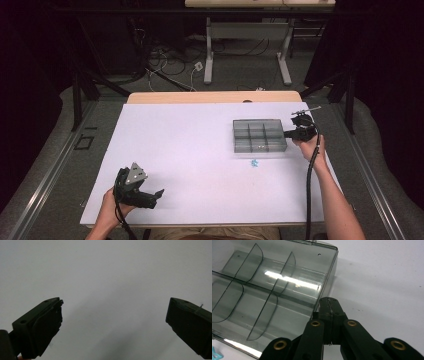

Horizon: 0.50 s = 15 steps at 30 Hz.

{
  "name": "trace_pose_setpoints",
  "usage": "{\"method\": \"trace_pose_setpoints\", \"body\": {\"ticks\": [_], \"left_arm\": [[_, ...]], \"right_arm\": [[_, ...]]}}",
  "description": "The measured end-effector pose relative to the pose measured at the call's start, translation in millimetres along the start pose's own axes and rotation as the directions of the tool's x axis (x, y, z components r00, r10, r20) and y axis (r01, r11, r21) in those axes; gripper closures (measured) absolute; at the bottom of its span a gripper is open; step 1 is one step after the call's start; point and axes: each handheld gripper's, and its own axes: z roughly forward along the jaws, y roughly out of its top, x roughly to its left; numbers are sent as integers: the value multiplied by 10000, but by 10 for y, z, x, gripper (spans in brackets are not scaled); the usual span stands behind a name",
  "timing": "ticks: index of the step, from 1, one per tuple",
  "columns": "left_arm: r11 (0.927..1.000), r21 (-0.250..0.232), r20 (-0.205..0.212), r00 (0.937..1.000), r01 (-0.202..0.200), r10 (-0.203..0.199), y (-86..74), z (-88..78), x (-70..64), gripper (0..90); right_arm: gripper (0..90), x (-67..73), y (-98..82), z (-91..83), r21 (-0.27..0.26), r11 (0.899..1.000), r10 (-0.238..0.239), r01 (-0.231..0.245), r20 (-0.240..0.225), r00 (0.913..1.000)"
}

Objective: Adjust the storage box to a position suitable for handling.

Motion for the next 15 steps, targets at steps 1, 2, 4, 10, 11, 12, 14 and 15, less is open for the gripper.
{"method": "trace_pose_setpoints", "body": {"ticks": [1, 2, 4, 10, 11, 12, 14, 15], "left_arm": [[10000, 7, 9, 10000, 22, -22, 0, 2, -1, 4], [10000, 17, 18, 10000, 22, -22, 0, 1, 0, 4], [10000, 6, 8, 10000, 27, -27, 0, 1, -1, 4], [10000, -41, -28, 10000, 42, -42, -8, -4, -2, 4], [10000, 3, -1, 10000, 3, -3, -9, -8, 2, 4], [10000, 19, 24, 10000, 13, -13, -11, -9, 3, 4], [10000, 6, -55, 10000, 10, -10, -13, -7, 1, 4], [10000, -28, -85, 10000, 12, -12, -13, -4, -2, 4]], "right_arm": [[900, 19, 2, 5, -18, 10000, 93, -93, -58, 9999], [900, 38, 4, 9, -7, 9999, 122, -122, -15, 9999], [900, 69, 9, 12, -62, 10000, 75, -76, -96, 9999], [900, 159, 25, 12, 60, 9999, -142, 143, -170, 9998], [900, 161, 22, 11, 100, 9998, -184, 186, -141, 9997], [900, 158, 18, 12, 125, 9998, -181, 184, -180, 9997], [900, 157, 10, 9, 196, 9998, -91, 96, -226, 9997], [900, 157, 10, 6, 187, 9998, -67, 71, -207, 9998]]}}
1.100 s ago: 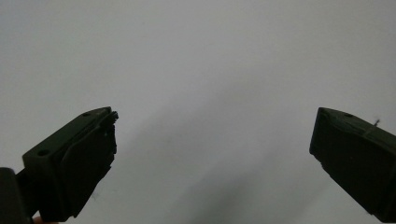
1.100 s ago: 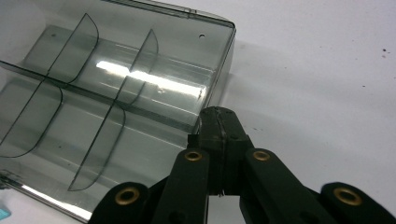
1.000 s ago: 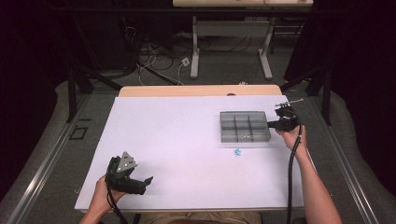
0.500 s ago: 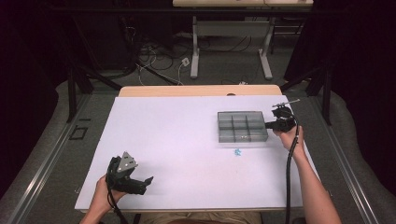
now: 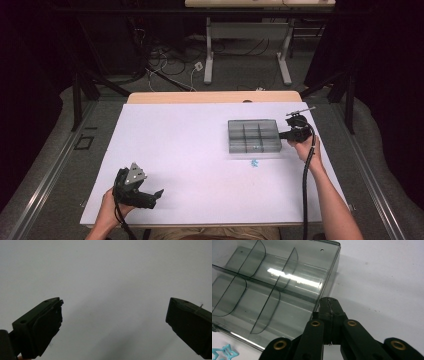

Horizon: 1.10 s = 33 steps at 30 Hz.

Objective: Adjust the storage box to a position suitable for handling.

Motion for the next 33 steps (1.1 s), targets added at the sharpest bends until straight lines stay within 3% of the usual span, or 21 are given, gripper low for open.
{"method": "trace_pose_setpoints", "body": {"ticks": [6, 17, 18, 25, 26, 30, 33], "left_arm": [[10000, 39, -11, 10000, -18, 18, 4, 0, -9, 4], [10000, 18, -44, 10000, -41, 41, 4, -5, -14, 5], [9998, 175, 107, 9999, -31, 30, 9, -18, -9, 5], [9997, 223, 89, 9999, -102, 100, 9, -20, -8, 5], [10000, 47, -23, 10000, -63, 63, 2, -6, -17, 5], [9998, 173, 112, 9999, -93, 91, 8, -18, -11, 5], [10000, 22, -6, 10000, -53, 53, 2, -4, -19, 5]], "right_arm": [[900, 25, 3, 7, 34, 9997, 240, -240, -165, 9996], [900, 198, 48, 9, -210, 9997, -102, 96, -301, 9995], [900, 209, 47, 9, -176, 9998, -75, 70, -313, 9995], [900, 222, 36, 5, 38, 9999, -144, 146, -363, 9992], [900, 220, 34, 6, 49, 9999, -106, 108, -380, 9992], [900, 219, 33, 7, 26, 10000, -40, 41, -405, 9992], [900, 233, 34, 23, -37, 10000, -35, 33, -674, 9977]]}}
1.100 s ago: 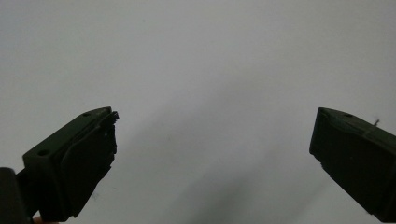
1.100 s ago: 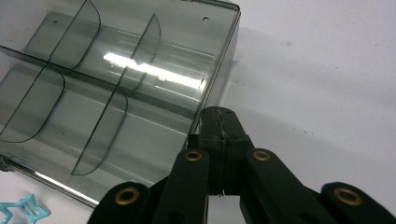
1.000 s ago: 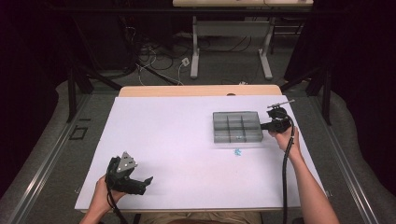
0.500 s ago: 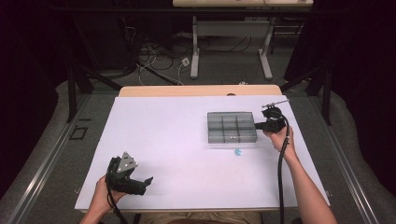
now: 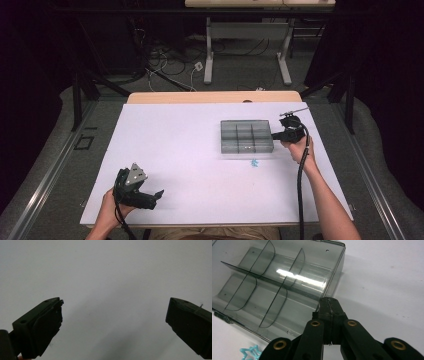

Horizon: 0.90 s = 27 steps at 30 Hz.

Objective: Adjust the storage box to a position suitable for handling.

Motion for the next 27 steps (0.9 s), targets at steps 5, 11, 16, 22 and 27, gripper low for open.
{"method": "trace_pose_setpoints", "body": {"ticks": [5, 11, 16, 22, 27], "left_arm": [[10000, 1, -8, 10000, -14, 14, 0, -1, 0, 5], [10000, -35, 39, 10000, 59, -59, 1, 5, -6, 5], [10000, -27, 53, 10000, 41, -41, 2, 7, -6, 5], [10000, -26, 59, 9999, 93, -93, 5, 10, -15, 5], [10000, 19, 9, 10000, 17, -17, 2, 2, -2, 5]], "right_arm": [[900, 102, 25, 40, -39, 10000, -70, 69, -53, 10000], [900, 204, 47, 76, -87, 9996, -260, 258, -151, 9995], [900, 285, 66, 109, -157, 9992, -374, 371, -163, 9992], [900, 365, 94, 147, -154, 9985, -534, 530, -238, 9983], [900, 443, 117, 184, -167, 9986, -507, 502, -345, 9981]]}}
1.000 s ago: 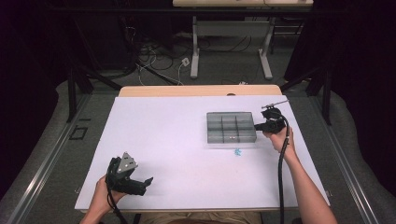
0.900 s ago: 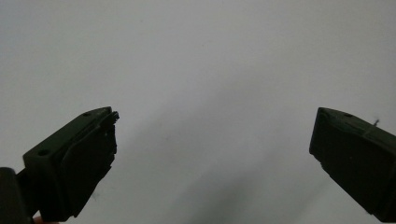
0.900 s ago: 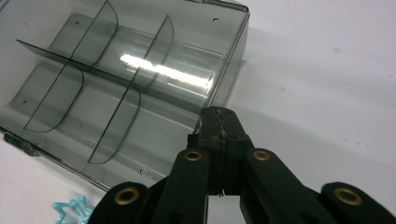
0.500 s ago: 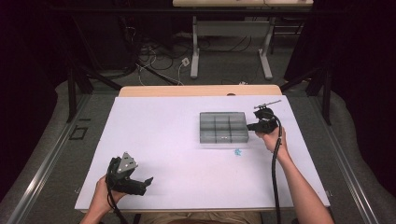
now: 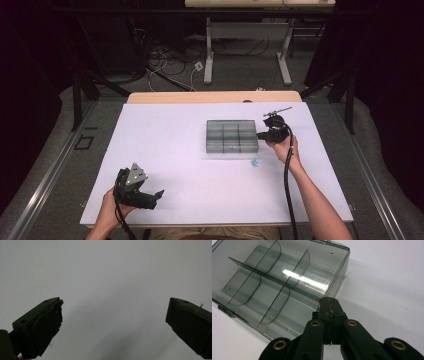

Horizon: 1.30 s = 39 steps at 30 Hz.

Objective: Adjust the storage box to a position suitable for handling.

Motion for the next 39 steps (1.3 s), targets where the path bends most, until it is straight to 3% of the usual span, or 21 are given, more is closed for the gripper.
{"method": "trace_pose_setpoints", "body": {"ticks": [11, 33, 39], "left_arm": [[9999, 110, 134, 9999, -15, 14, 3, -15, 7, 5], [9999, -142, 7, 10000, 50, -50, -3, -5, -4, 5], [10000, 42, 111, 9999, 20, -21, 4, -15, 1, 5]], "right_arm": [[900, 129, 47, 77, -55, 9999, -109, 108, -326, 9994], [900, 330, 118, 184, -147, 9987, -503, 496, -523, 9974], [900, 365, 131, 203, -164, 9984, -544, 535, -541, 9971]]}}
